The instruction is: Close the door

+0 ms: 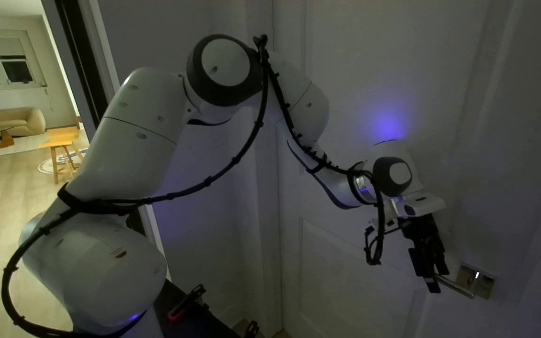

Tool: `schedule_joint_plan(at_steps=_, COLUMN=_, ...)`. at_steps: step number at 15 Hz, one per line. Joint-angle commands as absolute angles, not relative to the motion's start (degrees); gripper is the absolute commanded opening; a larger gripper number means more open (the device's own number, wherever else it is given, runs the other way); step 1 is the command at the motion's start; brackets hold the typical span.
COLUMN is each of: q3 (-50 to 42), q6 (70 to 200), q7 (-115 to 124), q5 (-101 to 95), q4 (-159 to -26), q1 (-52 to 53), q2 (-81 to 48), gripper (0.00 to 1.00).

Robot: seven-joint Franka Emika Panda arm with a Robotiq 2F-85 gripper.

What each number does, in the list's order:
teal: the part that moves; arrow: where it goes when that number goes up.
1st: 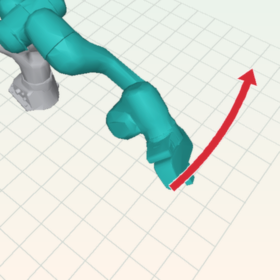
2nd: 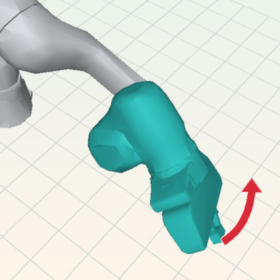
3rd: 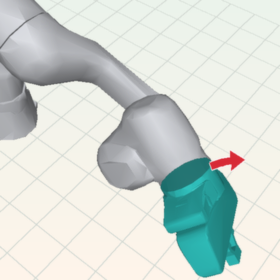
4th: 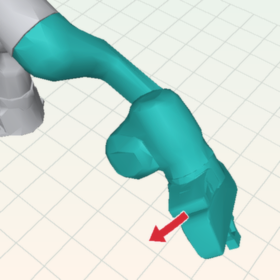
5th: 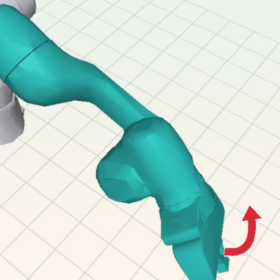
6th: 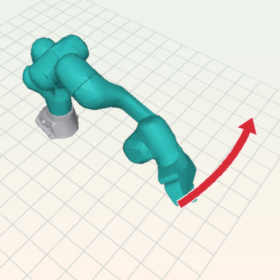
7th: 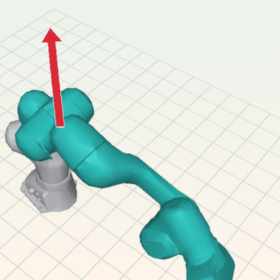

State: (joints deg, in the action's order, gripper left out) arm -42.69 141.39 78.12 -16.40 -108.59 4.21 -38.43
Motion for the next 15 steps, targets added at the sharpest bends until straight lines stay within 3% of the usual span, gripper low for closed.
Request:
schedule_joint_plan(at_steps=1, q3=-43.1, q6=140.4, q7=79.6, q5=-18.4, q4=-113.6, q1=4.7, q2=-32.1, gripper=1.00)
schedule_joint_plan(at_steps=15, q3=-34.7, q6=131.4, q7=68.6, q5=-23.7, q4=-116.8, q1=0.4, q2=-15.6, gripper=1.00)
